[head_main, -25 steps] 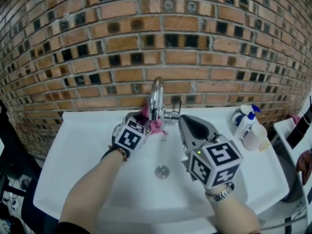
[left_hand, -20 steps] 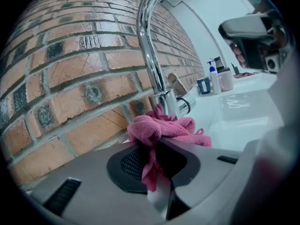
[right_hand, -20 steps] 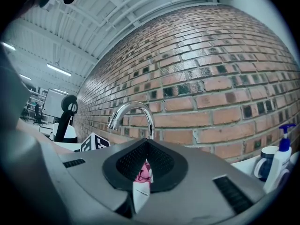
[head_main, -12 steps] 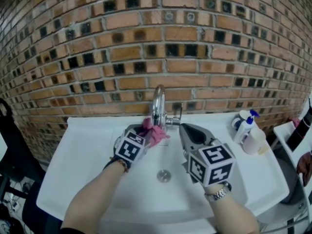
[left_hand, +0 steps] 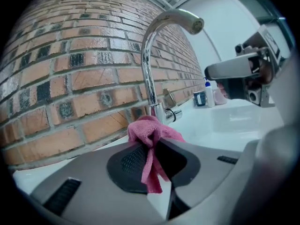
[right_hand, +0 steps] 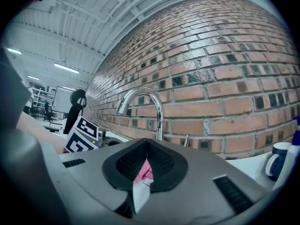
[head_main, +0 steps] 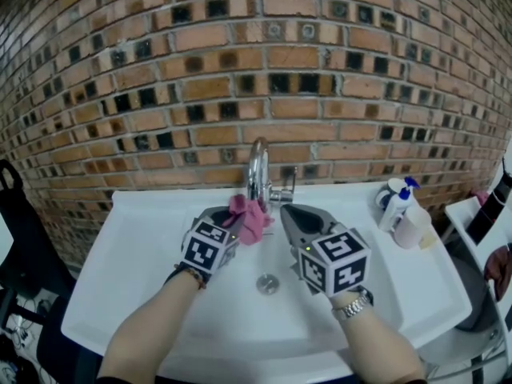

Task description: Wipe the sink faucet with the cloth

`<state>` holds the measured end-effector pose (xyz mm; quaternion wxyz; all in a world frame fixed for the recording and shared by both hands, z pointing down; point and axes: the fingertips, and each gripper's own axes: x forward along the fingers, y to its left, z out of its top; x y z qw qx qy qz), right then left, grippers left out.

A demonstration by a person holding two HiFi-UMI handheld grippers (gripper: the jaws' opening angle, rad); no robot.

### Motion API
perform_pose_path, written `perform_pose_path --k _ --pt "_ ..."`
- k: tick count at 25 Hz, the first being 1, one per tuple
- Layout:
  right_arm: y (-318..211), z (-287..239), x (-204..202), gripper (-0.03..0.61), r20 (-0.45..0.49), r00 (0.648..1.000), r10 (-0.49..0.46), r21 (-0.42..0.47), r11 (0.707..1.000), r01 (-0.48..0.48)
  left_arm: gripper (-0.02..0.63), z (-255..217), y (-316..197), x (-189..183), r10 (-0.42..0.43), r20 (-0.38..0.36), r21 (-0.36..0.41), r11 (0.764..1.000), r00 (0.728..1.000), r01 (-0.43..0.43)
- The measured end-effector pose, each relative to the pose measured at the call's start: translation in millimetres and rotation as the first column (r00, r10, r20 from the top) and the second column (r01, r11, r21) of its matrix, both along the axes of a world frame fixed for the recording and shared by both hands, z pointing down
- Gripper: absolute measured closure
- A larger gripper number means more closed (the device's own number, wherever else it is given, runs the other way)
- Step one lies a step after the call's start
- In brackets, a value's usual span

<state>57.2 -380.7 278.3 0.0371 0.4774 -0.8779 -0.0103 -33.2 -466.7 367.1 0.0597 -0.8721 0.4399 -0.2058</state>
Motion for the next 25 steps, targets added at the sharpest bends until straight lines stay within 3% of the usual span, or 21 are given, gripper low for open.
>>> perform_pose_path --k 3,5,11,15,18,25 --pt "1 6 -6 0.563 -0.025 0.999 -0.034 -0.006 0.999 0.034 0.551 -6 9 2 0.015 -0.027 0.012 1.0 1.0 -0.014" --pt "0 12 -9 0.526 -0.037 0.998 -0.051 -0.024 0.998 0.05 0.551 -8 13 3 0.023 -0.039 0.014 1.0 0.999 -0.022" --pt "-1 20 -11 0.526 -0.05 0.997 -0.059 -0.047 0.997 0.056 0.551 -16 28 12 0.071 -0.057 0.032 0.997 0.996 -0.069" --pt "-3 33 -20 0.389 -0.094 0.989 -0.114 -0.085 0.991 0.106 0.551 -27 41 20 0.127 -0.088 0.041 0.991 0.988 -0.124" --pt "-2 35 -24 0.332 -0.128 0.982 -0.141 -0.075 0.988 0.132 0.551 -33 51 22 0.175 -0.111 0.044 0.984 0.978 -0.171" --pt "12 43 -43 0.29 -0.296 0.933 -0.204 -0.009 0.978 0.211 0.549 -44 76 26 0.282 -0.15 0.028 0.959 0.948 -0.281"
